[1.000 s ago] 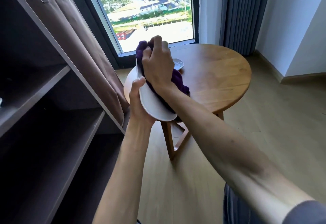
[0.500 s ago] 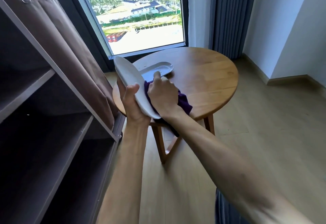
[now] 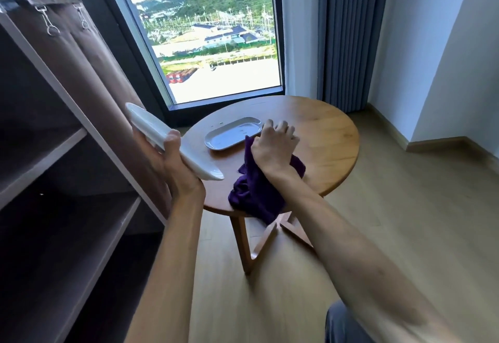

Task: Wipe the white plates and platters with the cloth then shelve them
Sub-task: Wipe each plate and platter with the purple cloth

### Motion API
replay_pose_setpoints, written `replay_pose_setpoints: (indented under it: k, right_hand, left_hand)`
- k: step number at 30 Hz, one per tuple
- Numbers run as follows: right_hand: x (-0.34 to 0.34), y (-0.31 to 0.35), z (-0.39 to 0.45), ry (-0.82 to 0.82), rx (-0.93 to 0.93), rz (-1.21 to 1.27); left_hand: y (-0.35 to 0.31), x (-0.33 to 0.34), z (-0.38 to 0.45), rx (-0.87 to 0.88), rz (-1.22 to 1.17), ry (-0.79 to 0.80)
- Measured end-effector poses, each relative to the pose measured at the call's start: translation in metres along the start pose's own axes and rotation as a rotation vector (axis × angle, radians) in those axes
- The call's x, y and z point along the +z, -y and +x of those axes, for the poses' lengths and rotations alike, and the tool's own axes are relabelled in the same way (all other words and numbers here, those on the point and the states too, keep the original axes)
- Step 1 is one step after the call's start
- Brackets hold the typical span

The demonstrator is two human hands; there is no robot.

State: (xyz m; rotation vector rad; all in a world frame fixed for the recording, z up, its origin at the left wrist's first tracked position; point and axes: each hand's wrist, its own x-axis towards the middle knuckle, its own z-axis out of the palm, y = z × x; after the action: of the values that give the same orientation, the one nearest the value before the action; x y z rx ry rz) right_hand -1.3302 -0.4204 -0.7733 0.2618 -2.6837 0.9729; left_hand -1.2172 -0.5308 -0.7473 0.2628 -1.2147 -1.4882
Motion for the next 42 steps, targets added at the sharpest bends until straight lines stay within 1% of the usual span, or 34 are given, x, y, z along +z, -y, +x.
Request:
replay_pose_setpoints:
  k: [1, 2, 3, 4, 5, 6, 7, 8, 9, 10, 11, 14, 16, 18, 21, 23, 25, 29, 33, 38, 42]
  right_hand:
    - [-0.001, 0.003, 0.0, -0.061, -0.029, 0.012]
    - [-0.004, 0.01, -0.002, -0.082, -0.05, 0.125]
    - [-0.008, 0.021, -0.006, -0.036, -0.041, 0.323]
    - [-0.012, 0.031, -0.011, 0.1, 0.014, 0.559]
    - [-0.016, 0.043, -0.017, 0.305, 0.091, 0.776]
    - [-0.02, 0.052, -0.023, 0.528, 0.15, 0.911]
    - [-0.022, 0.058, -0.03, 0.723, 0.162, 0.966]
    - [-0.023, 0.065, -0.037, 0.861, 0.125, 0.991]
    - [-0.022, 0.071, -0.043, 0.936, 0.066, 0.986]
    - [-0.021, 0.077, -0.049, 0.957, 0.027, 0.987]
    - [-0.02, 0.083, -0.052, 0.949, 0.048, 1.034]
    - [-0.024, 0.098, -0.057, 0.921, 0.348, 1.274]
    - [-0.024, 0.103, -0.057, 0.839, 0.471, 1.335]
    - [-0.023, 0.106, -0.059, 0.778, 0.525, 1.362]
    - [-0.024, 0.111, -0.063, 0.741, 0.57, 1.389]
    - [-0.025, 0.117, -0.065, 0.741, 0.57, 1.351]
    - [-0.025, 0.124, -0.065, 0.755, 0.574, 1.331]
    - [-0.026, 0.145, -0.073, 0.825, 0.546, 1.425]
    - [-0.016, 0.177, -0.09, 0.765, 0.529, 1.488]
    - [0.003, 0.211, -0.112, 0.803, 0.383, 1.528]
    - [0.016, 0.239, -0.12, 0.821, 0.237, 1.452]
  left_hand:
    - [-0.004, 0.002, 0.001, -0.001, 0.006, -0.028]
    - [-0.008, 0.004, 0.002, -0.001, 0.008, -0.054]
    - [-0.013, 0.006, 0.003, 0.005, 0.015, -0.077]
    - [-0.016, 0.008, 0.004, 0.016, 0.034, -0.094]
    - [-0.021, 0.008, 0.005, 0.033, 0.057, -0.112]
    - [-0.024, 0.008, 0.006, 0.055, 0.077, -0.121]
    - [-0.028, 0.007, 0.007, 0.088, 0.102, -0.124]
    - [-0.032, 0.006, 0.008, 0.12, 0.129, -0.124]
    - [-0.036, 0.004, 0.009, 0.133, 0.16, -0.125]
    - [-0.041, 0.001, 0.009, 0.13, 0.177, -0.128]
    - [-0.045, -0.002, 0.009, 0.118, 0.177, -0.132]
    - [-0.055, -0.022, 0.011, 0.082, 0.145, -0.148]
    - [-0.063, -0.041, 0.015, 0.054, 0.118, -0.199]
    - [-0.072, -0.059, 0.018, 0.027, 0.105, -0.241]
    - [-0.081, -0.085, 0.019, 0.018, 0.125, -0.183]
    - [-0.085, -0.1, 0.017, 0.034, 0.185, -0.115]
    - [-0.089, -0.113, 0.015, 0.048, 0.235, -0.094]
    - [-0.101, -0.133, 0.019, 0.052, 0.222, -0.166]
    - [-0.111, -0.151, 0.023, 0.081, 0.291, -0.206]
    - [-0.13, -0.174, 0.033, 0.111, 0.399, -0.252]
    - [-0.145, -0.195, 0.044, 0.143, 0.513, -0.301]
